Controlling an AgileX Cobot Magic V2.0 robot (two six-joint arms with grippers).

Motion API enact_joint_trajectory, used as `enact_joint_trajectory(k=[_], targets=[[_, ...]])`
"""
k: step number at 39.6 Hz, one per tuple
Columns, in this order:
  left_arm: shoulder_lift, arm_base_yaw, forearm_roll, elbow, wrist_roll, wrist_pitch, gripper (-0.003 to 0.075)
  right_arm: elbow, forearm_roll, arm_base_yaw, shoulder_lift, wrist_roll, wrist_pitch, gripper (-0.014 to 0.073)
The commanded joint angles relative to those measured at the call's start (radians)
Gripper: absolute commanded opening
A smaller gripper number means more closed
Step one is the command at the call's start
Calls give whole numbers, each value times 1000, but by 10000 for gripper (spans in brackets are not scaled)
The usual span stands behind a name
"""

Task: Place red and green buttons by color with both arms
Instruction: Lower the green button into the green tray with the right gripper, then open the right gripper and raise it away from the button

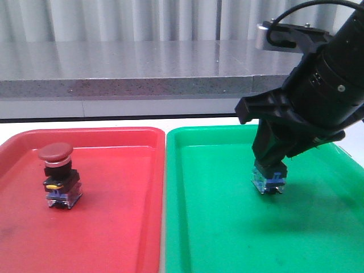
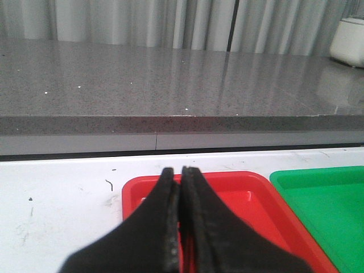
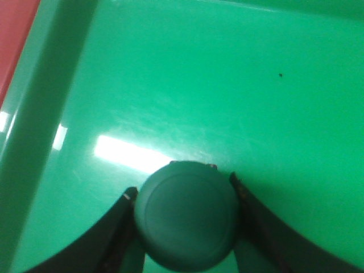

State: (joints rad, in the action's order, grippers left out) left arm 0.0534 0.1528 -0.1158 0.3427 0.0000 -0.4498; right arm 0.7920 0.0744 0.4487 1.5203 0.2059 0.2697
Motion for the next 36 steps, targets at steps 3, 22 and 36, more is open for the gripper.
enact_joint_trajectory(k=[3, 22, 36], targets=[[13, -2, -13, 23, -10, 79, -20, 5, 4, 0, -27, 3, -67, 148], [13, -2, -13, 23, -10, 79, -20, 4, 4, 0, -24, 3, -29, 402], [13, -2, -13, 23, -10, 79, -20, 54, 5, 0, -101, 3, -7, 514]])
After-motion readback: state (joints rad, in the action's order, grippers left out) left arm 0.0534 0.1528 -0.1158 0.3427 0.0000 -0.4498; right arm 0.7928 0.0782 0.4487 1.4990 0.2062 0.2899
